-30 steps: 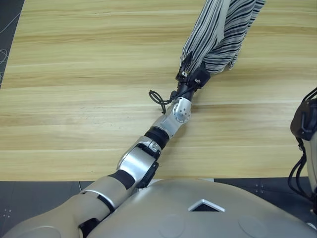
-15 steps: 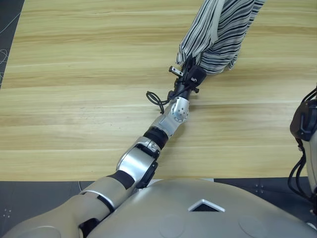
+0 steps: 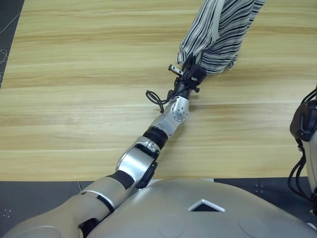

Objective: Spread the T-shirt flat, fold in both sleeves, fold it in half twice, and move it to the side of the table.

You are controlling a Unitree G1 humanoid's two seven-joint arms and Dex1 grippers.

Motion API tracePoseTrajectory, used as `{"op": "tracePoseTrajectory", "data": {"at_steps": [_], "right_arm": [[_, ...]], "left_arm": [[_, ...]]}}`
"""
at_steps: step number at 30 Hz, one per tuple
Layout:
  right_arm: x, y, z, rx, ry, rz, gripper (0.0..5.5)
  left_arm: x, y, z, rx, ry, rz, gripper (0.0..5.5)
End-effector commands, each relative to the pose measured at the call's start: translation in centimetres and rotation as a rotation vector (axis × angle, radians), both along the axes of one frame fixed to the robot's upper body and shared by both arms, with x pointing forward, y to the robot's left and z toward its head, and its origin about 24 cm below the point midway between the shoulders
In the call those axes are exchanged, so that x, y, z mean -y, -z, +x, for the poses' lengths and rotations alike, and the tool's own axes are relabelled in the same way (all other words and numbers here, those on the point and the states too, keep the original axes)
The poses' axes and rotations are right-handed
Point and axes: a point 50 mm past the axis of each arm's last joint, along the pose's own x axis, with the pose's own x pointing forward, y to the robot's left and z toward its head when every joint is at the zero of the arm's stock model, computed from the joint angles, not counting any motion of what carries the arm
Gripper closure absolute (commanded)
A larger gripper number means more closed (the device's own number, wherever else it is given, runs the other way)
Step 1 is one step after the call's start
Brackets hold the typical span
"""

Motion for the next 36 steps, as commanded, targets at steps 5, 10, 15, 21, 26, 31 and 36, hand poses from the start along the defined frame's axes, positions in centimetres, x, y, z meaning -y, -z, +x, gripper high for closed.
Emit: {"op": "tracePoseTrajectory", "data": {"at_steps": [5, 10, 15, 21, 26, 31, 36], "right_arm": [[4.7, 10.3, -0.5, -0.28, 0.011, -0.194, 5.4], [4.5, 12.1, 0.8, -0.287, 0.103, -0.081, 5.4], [3.3, 12.1, 3.0, -0.223, 0.19, -0.043, 5.4], [1.3, 9.7, 6.9, -0.144, 0.375, 0.019, 5.4], [-0.7, 0.8, 8.6, 0.057, 0.622, 0.066, 5.4], [-1.5, -7.7, 7.4, 0.298, 0.692, 0.18, 5.4], [-2.7, -4.8, 8.0, 0.145, 0.486, 0.177, 5.4]], "left_arm": [[-14.8, -5.6, -4.8, 0.047, 0.521, 0.091, 5.37], [-22.3, -11.8, -2.1, 0.061, 0.477, 0.277, 5.37], [-25.6, -17.2, 2.8, 0.105, 0.301, 0.343, 5.37], [-26.9, -23.0, 9.7, 0.139, -0.072, 0.319, 5.37], [-21.8, -30.7, 13.0, 0.227, -0.225, 0.102, 5.37], [-20.3, -39.1, 11.2, 0.49, -0.32, -0.006, 5.37], [-20.4, -36.2, 11.5, 0.443, -0.153, 0.114, 5.37]]}}
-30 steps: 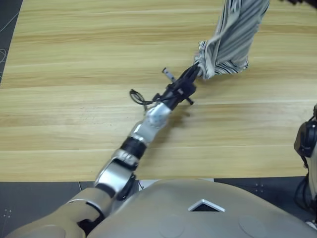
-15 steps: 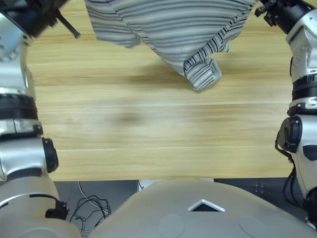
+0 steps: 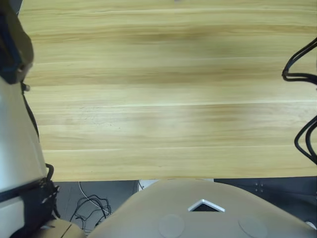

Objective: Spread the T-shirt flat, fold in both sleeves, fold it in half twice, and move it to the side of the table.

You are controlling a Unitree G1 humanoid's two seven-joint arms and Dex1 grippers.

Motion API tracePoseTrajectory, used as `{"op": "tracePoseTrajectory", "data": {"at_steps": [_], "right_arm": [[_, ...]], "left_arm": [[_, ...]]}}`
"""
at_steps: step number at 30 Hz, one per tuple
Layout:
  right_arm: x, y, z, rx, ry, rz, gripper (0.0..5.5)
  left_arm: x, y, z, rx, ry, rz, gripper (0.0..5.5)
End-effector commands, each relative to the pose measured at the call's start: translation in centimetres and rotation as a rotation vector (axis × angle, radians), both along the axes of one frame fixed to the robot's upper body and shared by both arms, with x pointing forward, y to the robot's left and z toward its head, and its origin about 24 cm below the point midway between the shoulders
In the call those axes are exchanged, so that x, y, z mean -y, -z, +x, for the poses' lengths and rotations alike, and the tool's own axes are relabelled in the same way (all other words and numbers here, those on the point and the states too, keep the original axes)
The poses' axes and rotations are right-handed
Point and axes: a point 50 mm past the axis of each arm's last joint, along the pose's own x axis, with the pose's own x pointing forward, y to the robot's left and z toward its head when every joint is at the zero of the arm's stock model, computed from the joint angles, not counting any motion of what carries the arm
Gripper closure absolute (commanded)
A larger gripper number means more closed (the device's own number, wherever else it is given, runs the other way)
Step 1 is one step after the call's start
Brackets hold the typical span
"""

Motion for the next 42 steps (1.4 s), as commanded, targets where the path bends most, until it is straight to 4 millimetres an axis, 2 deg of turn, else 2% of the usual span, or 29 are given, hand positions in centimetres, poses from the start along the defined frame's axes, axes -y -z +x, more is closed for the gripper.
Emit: {"op": "tracePoseTrajectory", "data": {"at_steps": [1, 3, 4, 5, 7, 8, 10, 11, 13, 15, 18, 20, 21, 23, 24, 30, 34, 38, 42], "right_arm": [[-0.8, 5.3, 1.1, -0.229, -0.22, 0.001, 5.4], [-0.1, 10.0, 1.2, -0.373, -0.378, -0.04, 5.4], [0.5, 12.5, 0.8, -0.439, -0.474, -0.066, 5.4], [1.2, 15.5, -0.1, -0.509, -0.606, -0.076, 5.4], [2.5, 19.9, -2.9, -0.589, -0.812, -0.078, 5.4], [3.1, 22.2, -5.4, -0.622, -0.916, -0.046, 5.4], [3.6, 24.5, -9.6, -0.655, -1.052, 0.001, 5.4], [3.8, 25.0, -11.0, -0.663, -1.088, 0.022, 5.4], [4.3, 25.1, -12.2, -0.66, -1.097, 0.051, 5.4], [4.8, 24.7, -12.5, -0.656, -1.082, 0.047, 5.4], [5.4, 24.1, -13.0, -0.657, -1.076, 0.002, 5.4], [5.5, 24.7, -14.0, -0.683, -1.054, -0.158, 5.4], [5.3, 25.2, -14.9, -0.716, -1.072, -0.249, 5.4], [5.2, 26.3, -16.9, -0.791, -1.114, -0.39, 5.4], [5.2, 26.9, -18.0, -0.837, -1.14, -0.454, 5.4], [5.4, 29.4, -21.5, -1.0, -1.213, -0.599, 5.4], [5.0, 30.2, -22.1, -1.033, -1.219, -0.608, 5.4], [5.2, 29.9, -21.9, -1.03, -1.193, -0.6, 5.4], [5.6, 30.0, -22.3, -1.056, -1.177, -0.592, 5.4]], "left_arm": [[-0.2, 5.9, 1.1, -0.174, 0.142, 0.237, 5.37], [-0.1, 11.1, 0.9, -0.286, 0.341, 0.387, 5.37], [-0.3, 13.4, 0.1, -0.316, 0.451, 0.447, 5.37], [-1.0, 15.9, -1.6, -0.336, 0.56, 0.505, 5.37], [-1.8, 19.3, -5.8, -0.374, 0.739, 0.561, 5.37], [-2.3, 21.0, -9.3, -0.412, 0.828, 0.56, 5.37], [-2.3, 22.2, -14.7, -0.465, 0.942, 0.55, 5.37], [-2.2, 22.1, -16.5, -0.475, 0.964, 0.546, 5.37], [-2.5, 20.6, -18.2, -0.447, 0.957, 0.53, 5.37], [-2.8, 19.0, -18.6, -0.412, 0.922, 0.54, 5.37], [-2.5, 18.2, -19.2, -0.412, 0.911, 0.554, 5.37], [-2.8, 19.6, -19.4, -0.523, 0.866, 0.619, 5.37], [-3.4, 21.5, -19.5, -0.642, 0.832, 0.665, 5.37], [-3.9, 25.5, -21.0, -0.912, 0.838, 0.717, 5.37], [-3.9, 27.6, -22.3, -1.044, 0.868, 0.732, 5.37], [-3.6, 35.6, -29.4, -1.495, 0.989, 0.862, 5.37], [-4.0, 37.1, -31.3, -1.62, 0.972, 0.96, 5.37], [-4.6, 36.6, -31.6, -1.656, 0.907, 1.057, 5.37], [-3.7, 35.8, -31.9, -1.61, 0.903, 1.076, 5.37]]}}
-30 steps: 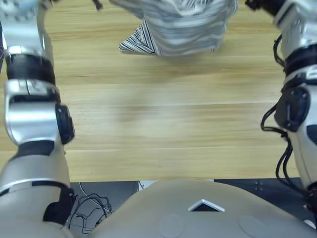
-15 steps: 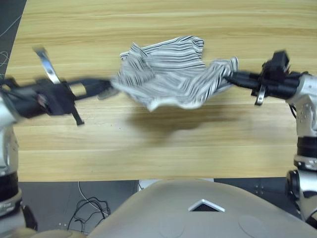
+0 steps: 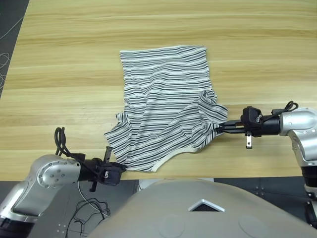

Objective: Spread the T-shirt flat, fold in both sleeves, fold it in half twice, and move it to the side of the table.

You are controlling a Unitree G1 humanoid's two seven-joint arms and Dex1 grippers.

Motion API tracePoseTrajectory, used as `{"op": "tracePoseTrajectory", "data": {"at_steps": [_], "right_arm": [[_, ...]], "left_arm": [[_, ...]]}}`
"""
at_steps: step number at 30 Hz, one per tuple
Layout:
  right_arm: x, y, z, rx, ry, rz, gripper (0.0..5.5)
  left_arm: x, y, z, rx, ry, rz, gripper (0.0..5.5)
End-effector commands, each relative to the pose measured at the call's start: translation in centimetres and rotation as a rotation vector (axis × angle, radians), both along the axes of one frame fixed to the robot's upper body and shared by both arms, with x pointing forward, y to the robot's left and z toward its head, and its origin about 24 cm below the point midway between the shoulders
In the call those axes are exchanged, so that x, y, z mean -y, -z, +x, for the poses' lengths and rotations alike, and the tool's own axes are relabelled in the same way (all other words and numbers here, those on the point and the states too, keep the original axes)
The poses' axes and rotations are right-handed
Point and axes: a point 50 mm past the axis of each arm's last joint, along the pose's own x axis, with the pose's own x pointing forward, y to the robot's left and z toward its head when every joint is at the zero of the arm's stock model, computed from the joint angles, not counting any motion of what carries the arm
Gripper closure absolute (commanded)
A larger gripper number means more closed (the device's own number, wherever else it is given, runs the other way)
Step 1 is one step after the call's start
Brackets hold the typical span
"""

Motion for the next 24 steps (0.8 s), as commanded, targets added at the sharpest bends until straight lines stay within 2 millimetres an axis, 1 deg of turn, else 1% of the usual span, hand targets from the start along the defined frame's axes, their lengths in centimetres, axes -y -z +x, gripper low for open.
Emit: {"op": "tracePoseTrajectory", "data": {"at_steps": [1, 2, 3, 5, 6, 8, 9, 12, 14, 16, 17, 18, 19, 20, 21, 22, 23, 24], "right_arm": [[0.5, -0.3, -0.2, -0.004, 0.011, -0.024, 5.4], [0.5, -0.3, -0.4, -0.003, 0.003, -0.033, 5.4], [0.6, -0.4, -0.6, -0.009, -0.009, -0.035, 5.18], [0.9, -1.0, -1.2, -0.029, -0.061, -0.046, 4.73], [1.2, -1.4, -1.5, -0.037, -0.09, -0.055, 4.66], [1.8, -2.2, -1.9, -0.037, -0.144, -0.077, 4.34], [2.2, -2.5, -2.2, -0.049, -0.191, -0.093, 4.29], [2.6, -3.2, -3.2, -0.093, -0.297, -0.108, 4.29], [2.6, -3.7, -3.4, -0.109, -0.334, -0.118, 4.29], [2.7, -4.3, -3.2, -0.107, -0.345, -0.134, 4.29], [2.7, -4.6, -2.8, -0.087, -0.34, -0.131, 4.29], [2.3, -4.8, -1.9, -0.037, -0.302, -0.11, 4.29], [1.8, -4.9, -0.8, 0.025, -0.249, -0.088, 4.29], [1.4, -4.6, 0.2, 0.065, -0.189, -0.087, 4.29], [1.3, -4.0, 0.6, 0.085, -0.161, -0.103, 4.29], [1.4, -3.4, 0.5, 0.08, -0.15, -0.119, 4.29], [1.4, -3.0, 0.4, 0.072, -0.146, -0.128, 4.29], [1.3, -2.8, 0.3, 0.073, -0.134, -0.125, 4.29]], "left_arm": [[-0.3, 0.4, -0.6, -0.002, 0.008, 0.075, 5.37], [-0.1, 0.4, -0.2, 0.031, 0.001, 0.059, 5.23], [0.0, 0.3, 0.0, 0.054, 0.003, 0.047, 5.12], [0.3, -0.1, 0.3, 0.084, 0.001, 0.026, 4.71], [0.4, -0.2, 0.4, 0.094, 0.009, 0.026, 4.66], [0.5, -0.4, 0.5, 0.118, 0.026, 0.024, 4.38], [0.8, -0.4, 0.4, 0.124, 0.03, 0.006, 4.21], [1.6, -0.8, 0.2, 0.147, 0.055, -0.046, 4.16], [2.0, -1.2, 0.1, 0.17, 0.068, -0.066, 4.16], [2.4, -1.9, -0.2, 0.182, 0.078, -0.093, 4.16], [2.9, -2.4, -0.3, 0.194, 0.09, -0.122, 4.16], [3.7, -3.6, -0.2, 0.22, 0.084, -0.189, 4.16], [4.6, -4.9, -0.1, 0.247, 0.085, -0.266, 4.16], [5.6, -6.3, -0.1, 0.27, 0.078, -0.359, 4.16], [6.5, -7.6, 0.1, 0.284, 0.078, -0.445, 4.16], [6.9, -8.6, 0.3, 0.29, 0.074, -0.508, 4.16], [7.0, -9.2, 0.6, 0.288, 0.069, -0.542, 4.16], [6.8, -9.4, 1.1, 0.284, 0.063, -0.549, 4.16]]}}
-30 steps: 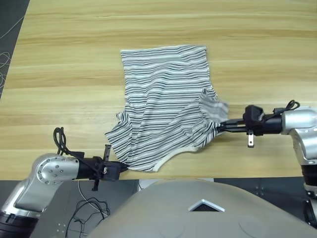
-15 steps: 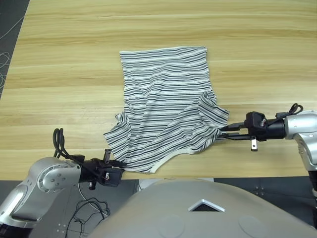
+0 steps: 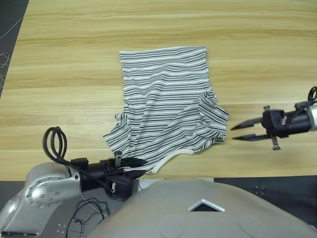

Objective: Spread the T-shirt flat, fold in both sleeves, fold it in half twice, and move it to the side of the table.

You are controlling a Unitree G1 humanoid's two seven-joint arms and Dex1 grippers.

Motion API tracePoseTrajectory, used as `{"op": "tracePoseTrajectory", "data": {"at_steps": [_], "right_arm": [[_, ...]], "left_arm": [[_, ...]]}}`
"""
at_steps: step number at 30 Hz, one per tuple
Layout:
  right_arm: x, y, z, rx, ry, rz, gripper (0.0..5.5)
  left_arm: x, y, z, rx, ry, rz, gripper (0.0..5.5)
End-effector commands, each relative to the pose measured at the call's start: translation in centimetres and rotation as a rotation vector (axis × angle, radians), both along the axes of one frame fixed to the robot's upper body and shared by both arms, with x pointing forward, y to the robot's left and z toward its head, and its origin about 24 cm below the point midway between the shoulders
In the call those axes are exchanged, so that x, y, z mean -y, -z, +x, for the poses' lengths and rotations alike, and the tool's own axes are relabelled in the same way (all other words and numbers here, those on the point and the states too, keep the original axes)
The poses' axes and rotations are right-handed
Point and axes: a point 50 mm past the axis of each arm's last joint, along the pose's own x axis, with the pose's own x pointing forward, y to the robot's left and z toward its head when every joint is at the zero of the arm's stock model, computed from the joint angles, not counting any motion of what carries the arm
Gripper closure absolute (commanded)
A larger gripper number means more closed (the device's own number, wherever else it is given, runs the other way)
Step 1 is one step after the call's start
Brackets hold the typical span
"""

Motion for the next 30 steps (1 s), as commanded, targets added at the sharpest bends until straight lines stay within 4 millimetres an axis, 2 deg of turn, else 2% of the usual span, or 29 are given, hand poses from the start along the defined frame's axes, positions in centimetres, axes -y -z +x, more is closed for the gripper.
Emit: {"op": "tracePoseTrajectory", "data": {"at_steps": [1, 4, 8, 12, 18, 21, 24, 26, 30], "right_arm": [[-0.2, 1.3, 0.0, 0.004, 0.039, -0.012, 4.29], [-0.4, 2.3, 0.0, 0.037, 0.073, -0.038, 4.29], [-0.6, 3.6, -0.3, 0.059, 0.051, -0.086, 4.29], [-1.2, 3.9, 0.4, 0.099, 0.075, -0.075, 4.29], [-1.3, 6.1, 1.6, 0.124, 0.135, -0.137, 4.29], [-0.5, 7.5, 2.0, 0.116, 0.175, -0.21, 4.29], [0.9, 8.9, 1.2, 0.078, 0.133, -0.334, 4.29], [2.3, 8.9, 0.4, 0.046, 0.099, -0.395, 4.29], [5.1, 6.4, -1.7, -0.066, 0.037, -0.426, 4.29]], "left_arm": [[0.4, -1.7, 1.2, 0.01, 0.01, -0.091, 4.16], [0.1, -0.1, 2.8, -0.034, -0.04, -0.135, 4.16], [-0.1, 4.5, 7.4, 0.02, -0.142, -0.095, 4.16], [0.3, 6.9, 9.8, -0.004, -0.167, -0.083, 4.16], [0.4, 8.5, 10.1, -0.02, -0.182, -0.069, 4.16], [0.3, 9.3, 9.9, -0.028, -0.188, -0.049, 4.16], [0.5, 10.0, 9.4, -0.04, -0.182, -0.029, 4.16], [0.6, 10.3, 9.2, -0.044, -0.182, -0.018, 4.16], [0.3, 10.8, 9.0, -0.028, -0.196, 0.027, 4.16]]}}
